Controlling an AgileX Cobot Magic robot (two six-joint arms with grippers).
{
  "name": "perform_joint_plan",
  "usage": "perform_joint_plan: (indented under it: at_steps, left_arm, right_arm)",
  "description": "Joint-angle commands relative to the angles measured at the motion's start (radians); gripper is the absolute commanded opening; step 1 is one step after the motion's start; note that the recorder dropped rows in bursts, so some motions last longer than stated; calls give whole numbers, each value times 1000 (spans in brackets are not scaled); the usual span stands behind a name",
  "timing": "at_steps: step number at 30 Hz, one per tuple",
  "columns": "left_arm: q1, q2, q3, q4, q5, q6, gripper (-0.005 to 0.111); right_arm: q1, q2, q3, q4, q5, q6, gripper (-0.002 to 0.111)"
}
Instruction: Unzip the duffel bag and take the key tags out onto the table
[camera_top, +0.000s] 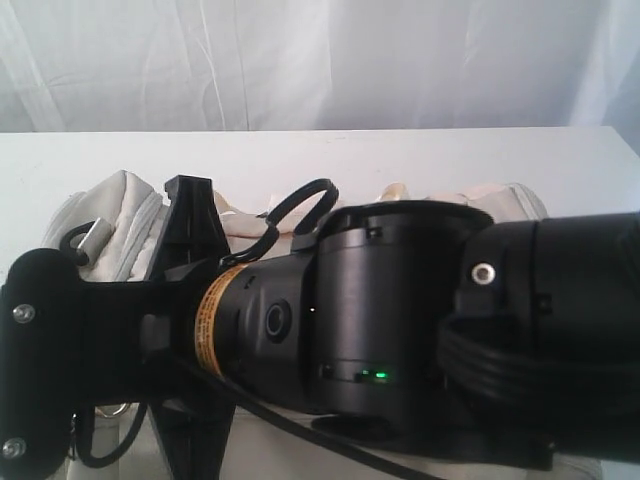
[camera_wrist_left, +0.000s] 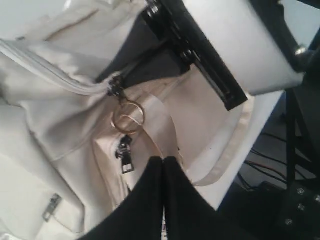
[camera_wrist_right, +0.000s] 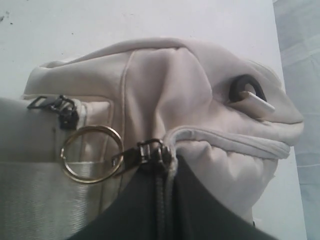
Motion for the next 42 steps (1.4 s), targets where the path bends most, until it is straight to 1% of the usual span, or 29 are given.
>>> perform_joint_plan:
  at_steps: [1, 3, 6, 8, 9, 13, 17, 19, 21, 23, 26, 36, 38, 40, 42]
  left_arm:
    - [0, -1, 123, -70, -184, -13, 8]
    - [0, -1, 175, -57, -272, 2, 20]
    - [0, -1, 223, 1, -368, 4, 46]
    - [0, -1, 250, 46, -415, -9, 59]
    - [0, 1, 260, 67, -422, -25, 61]
    - [0, 31, 285, 275, -441, -212, 61]
    - [0, 83, 306, 505, -510, -333, 61]
    - [0, 126, 309, 613, -520, -376, 59]
    - [0, 167, 309, 676, -520, -406, 54]
    - [0, 210, 309, 708, -538, -406, 52]
    - [0, 270, 309, 731, -577, -406, 52]
    - [0, 351, 281, 733, -571, -413, 52]
    - [0, 361, 268, 738, -570, -413, 47]
    - [0, 371, 258, 757, -570, -413, 39]
    - [0, 371, 254, 795, -578, -413, 28]
  right_arm:
    - [-9, -6, 3, -15, -5, 10, 0]
    - [-9, -6, 3, -15, -5, 10, 0]
    - [-9, -6, 3, -15, -5, 10, 0]
    - [-9, -6, 3, -15, -5, 10, 0]
    - [-9, -6, 3, -15, -5, 10, 0]
    - [-9, -6, 3, -15, -6, 10, 0]
    - [-9, -6, 3, -15, -11, 10, 0]
    - [-9, -6, 3, -15, -11, 10, 0]
    - [-9, -6, 3, -15, -11, 10, 0]
    - [-9, -6, 3, -15, -11, 10, 0]
    - [-9, -6, 3, -15, -11, 10, 0]
    - [-9, -6, 3, -15, -11, 10, 0]
    - [-9, -6, 3, -15, -11, 10, 0]
    - [-9, -6, 3, -15, -11, 10, 0]
    - [-9, -6, 3, -15, -11, 10, 0]
